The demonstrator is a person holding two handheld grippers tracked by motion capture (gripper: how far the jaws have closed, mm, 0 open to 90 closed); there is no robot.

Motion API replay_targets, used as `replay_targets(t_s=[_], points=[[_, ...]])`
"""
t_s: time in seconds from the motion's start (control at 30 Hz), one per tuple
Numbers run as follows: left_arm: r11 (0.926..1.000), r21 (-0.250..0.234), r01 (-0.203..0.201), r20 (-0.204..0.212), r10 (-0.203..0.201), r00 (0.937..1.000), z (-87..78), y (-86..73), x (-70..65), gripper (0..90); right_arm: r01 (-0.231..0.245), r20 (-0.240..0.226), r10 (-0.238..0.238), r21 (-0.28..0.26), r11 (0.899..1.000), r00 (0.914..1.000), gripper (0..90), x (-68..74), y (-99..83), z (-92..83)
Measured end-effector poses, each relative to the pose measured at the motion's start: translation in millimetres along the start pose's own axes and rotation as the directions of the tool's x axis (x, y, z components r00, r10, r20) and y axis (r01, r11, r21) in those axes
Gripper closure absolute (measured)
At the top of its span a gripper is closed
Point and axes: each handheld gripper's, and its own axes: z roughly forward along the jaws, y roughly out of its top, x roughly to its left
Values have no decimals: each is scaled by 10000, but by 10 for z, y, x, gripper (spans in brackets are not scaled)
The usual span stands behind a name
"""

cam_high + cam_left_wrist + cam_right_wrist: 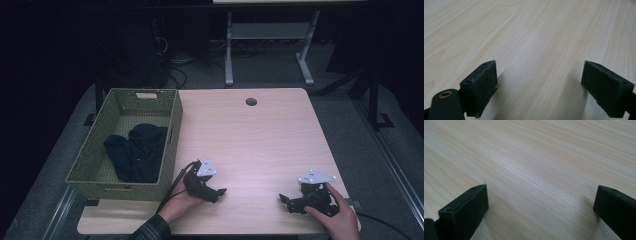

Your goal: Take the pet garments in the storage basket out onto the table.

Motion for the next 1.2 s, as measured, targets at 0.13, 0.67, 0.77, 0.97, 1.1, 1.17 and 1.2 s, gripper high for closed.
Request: replay_targets(t_s=[0.13,0.67,0.77,0.97,1.1,1.17,1.2], points=[[10000,4,-7,1,7,10000,0,0,0,126,-7,0,7,1,10000,10000,0,1,0,0],[9998,171,45,46,-46,10000,0,29,18,132,0,-16,0,5,10000,10000,0,-1,1,0],[9997,240,50,68,-51,10000,-1,39,28,133,15,-22,-15,4,10000,10000,0,-3,1,0],[9995,245,201,-18,-201,9998,-20,47,61,135,26,-35,-26,6,10000,10000,0,-4,2,1],[9995,260,203,-43,-202,9998,-28,51,70,135,28,-40,-28,6,10000,10000,0,-4,2,1],[9995,230,194,-61,-193,9998,-31,52,78,135,32,-40,-32,6,10000,10000,0,-5,2,1],[9995,218,232,-50,-231,9997,-35,52,82,135,34,-42,-34,5,10000,10000,0,-5,2,1]])
